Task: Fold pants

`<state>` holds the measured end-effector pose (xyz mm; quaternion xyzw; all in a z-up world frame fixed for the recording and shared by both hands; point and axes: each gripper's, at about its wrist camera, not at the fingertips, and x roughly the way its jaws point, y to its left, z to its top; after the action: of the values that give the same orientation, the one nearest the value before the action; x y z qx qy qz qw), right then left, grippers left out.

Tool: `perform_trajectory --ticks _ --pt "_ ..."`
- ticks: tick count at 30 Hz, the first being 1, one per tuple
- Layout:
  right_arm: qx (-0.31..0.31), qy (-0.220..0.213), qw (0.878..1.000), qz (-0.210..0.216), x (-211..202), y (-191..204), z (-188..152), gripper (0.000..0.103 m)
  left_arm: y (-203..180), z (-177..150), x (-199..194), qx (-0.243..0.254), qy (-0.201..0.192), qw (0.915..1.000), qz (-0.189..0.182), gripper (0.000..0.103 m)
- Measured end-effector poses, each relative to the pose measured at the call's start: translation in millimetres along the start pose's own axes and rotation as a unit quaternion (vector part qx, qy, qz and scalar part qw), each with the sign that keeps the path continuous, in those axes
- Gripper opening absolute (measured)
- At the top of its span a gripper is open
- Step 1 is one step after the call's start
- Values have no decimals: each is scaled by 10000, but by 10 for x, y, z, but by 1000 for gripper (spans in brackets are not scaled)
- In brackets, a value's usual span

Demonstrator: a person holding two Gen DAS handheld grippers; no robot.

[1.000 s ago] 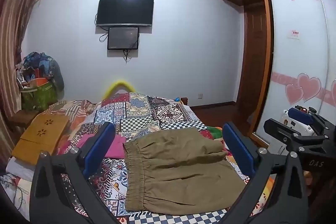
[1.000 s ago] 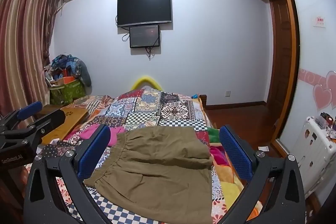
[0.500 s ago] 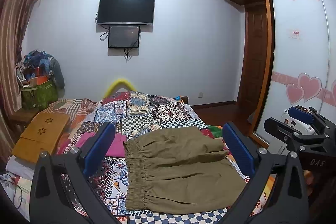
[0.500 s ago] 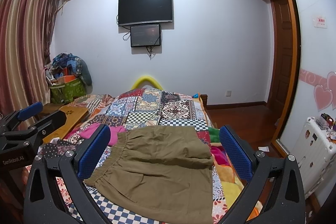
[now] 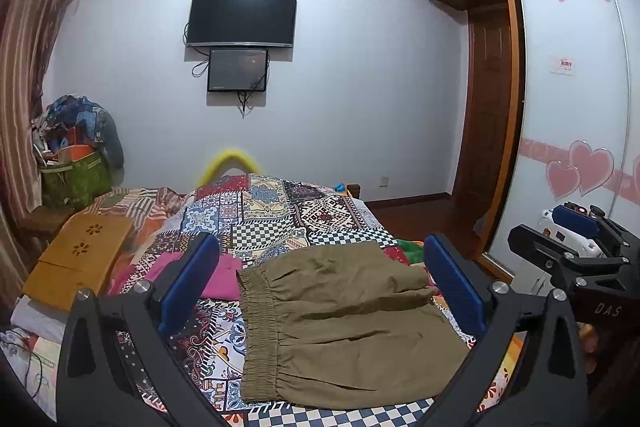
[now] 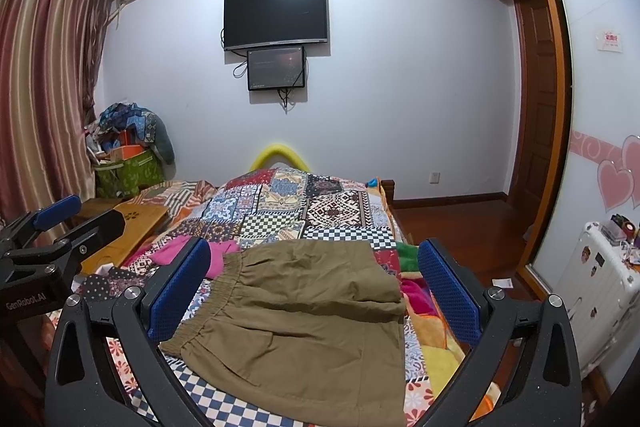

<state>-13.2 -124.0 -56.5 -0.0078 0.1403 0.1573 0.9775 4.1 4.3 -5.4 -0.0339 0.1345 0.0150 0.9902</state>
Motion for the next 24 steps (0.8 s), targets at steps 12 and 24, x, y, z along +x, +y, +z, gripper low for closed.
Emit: perform_trajectory --ticks 12,24 --pt "8 -3 10000 5 -6 7 1 103 1 -3 4 -8 -4 10000 -6 103" --pt "4 8 10000 6 -6 8 3 103 -1 -1 3 8 -13 10000 -16 103"
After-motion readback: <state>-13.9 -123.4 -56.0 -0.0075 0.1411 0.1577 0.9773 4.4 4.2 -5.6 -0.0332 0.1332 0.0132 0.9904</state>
